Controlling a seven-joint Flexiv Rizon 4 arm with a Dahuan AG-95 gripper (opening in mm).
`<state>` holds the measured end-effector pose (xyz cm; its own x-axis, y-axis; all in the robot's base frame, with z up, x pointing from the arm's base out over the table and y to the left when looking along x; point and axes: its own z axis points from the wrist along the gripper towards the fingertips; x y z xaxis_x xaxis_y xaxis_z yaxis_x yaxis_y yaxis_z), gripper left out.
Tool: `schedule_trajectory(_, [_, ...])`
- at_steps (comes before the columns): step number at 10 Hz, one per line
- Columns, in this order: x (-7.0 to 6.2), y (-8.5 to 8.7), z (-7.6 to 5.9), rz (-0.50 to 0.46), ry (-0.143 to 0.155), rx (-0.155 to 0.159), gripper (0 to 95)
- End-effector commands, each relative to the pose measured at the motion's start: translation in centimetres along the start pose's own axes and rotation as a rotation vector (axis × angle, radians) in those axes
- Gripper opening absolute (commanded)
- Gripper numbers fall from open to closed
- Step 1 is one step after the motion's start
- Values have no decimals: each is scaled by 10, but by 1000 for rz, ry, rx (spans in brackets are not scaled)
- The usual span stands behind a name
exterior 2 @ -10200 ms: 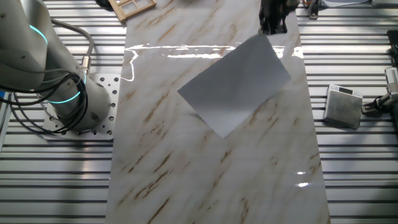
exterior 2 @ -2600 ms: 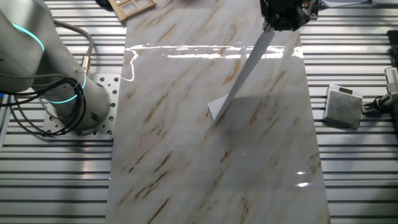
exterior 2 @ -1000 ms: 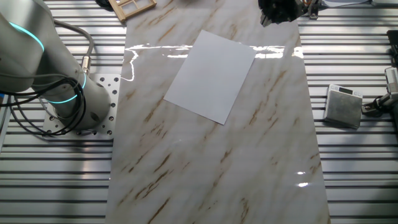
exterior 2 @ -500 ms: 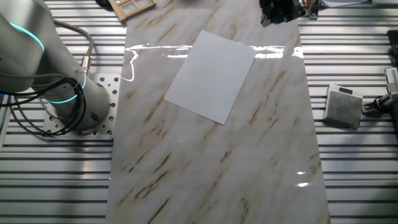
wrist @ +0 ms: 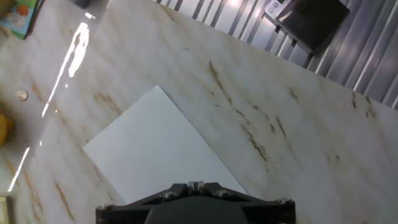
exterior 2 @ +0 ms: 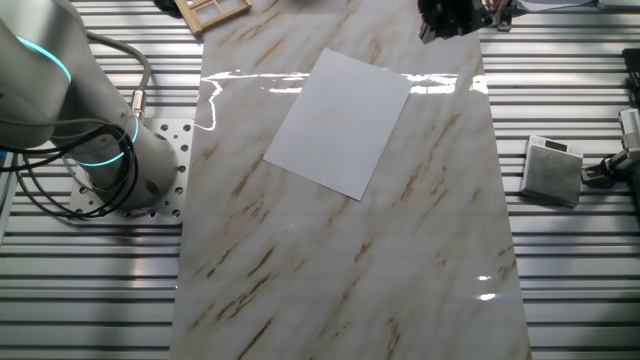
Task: Flip over and spread out the paper that is laid flat on the table
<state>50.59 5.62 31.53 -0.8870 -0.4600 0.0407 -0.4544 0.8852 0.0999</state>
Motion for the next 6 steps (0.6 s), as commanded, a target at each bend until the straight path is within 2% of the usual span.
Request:
schedule_trajectory(1, [1, -14, 26, -23, -26, 11, 0])
schedule_trajectory(2, [0, -32, 54, -58, -52, 14, 0])
schedule_trajectory(3, [-2, -46, 67, -80, -56, 13, 0])
schedule_trajectory(5, [-5, -75, 85, -129, -51, 17, 0])
schedule_trajectory(6, [-6, -90, 89, -155, -47, 17, 0])
